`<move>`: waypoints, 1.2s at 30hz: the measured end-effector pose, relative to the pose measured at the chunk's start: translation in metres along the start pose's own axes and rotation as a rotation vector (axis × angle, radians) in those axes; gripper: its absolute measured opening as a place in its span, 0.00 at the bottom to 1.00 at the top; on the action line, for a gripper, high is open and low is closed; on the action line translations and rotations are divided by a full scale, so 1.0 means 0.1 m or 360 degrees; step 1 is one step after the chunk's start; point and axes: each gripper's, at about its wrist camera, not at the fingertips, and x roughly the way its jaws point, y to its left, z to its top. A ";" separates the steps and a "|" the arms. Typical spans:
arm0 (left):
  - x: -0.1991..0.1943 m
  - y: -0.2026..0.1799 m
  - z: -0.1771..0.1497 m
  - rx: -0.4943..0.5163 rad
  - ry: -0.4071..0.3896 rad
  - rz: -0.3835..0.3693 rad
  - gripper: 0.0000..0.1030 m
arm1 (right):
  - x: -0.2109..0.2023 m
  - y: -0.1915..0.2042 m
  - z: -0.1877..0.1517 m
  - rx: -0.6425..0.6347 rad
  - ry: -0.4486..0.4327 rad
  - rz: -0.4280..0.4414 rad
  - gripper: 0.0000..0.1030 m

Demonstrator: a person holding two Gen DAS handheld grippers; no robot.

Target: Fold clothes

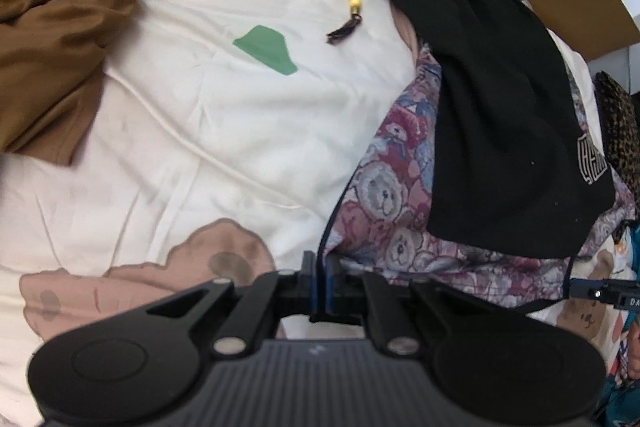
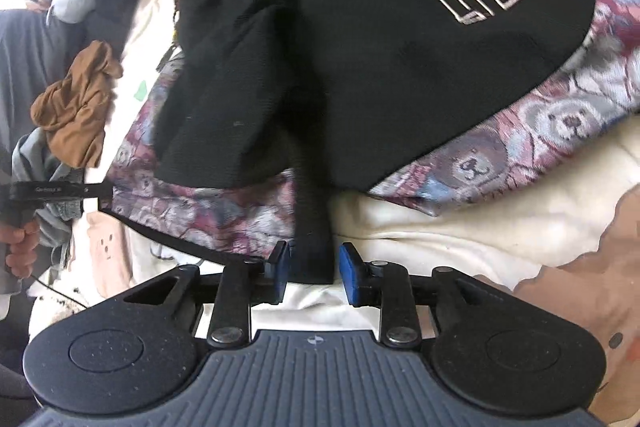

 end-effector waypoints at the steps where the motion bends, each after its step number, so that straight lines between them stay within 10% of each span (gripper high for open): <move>1: 0.00 0.01 -0.01 -0.0001 0.0000 0.0006 0.04 | 0.01 -0.03 0.00 0.0016 0.0000 0.0001 0.28; 12: -0.07 0.18 -0.08 -0.0017 0.0011 0.0062 0.04 | 0.45 -0.33 0.01 0.0543 0.0156 0.0330 0.33; 16: -0.13 0.24 -0.13 -0.0014 0.0024 0.0089 0.04 | 0.52 -0.27 -0.09 0.0596 0.0198 0.0378 0.04; 36: -0.89 0.61 -0.16 0.0007 -0.0075 0.0269 0.04 | 0.30 0.62 -0.16 0.0170 0.0288 0.0537 0.01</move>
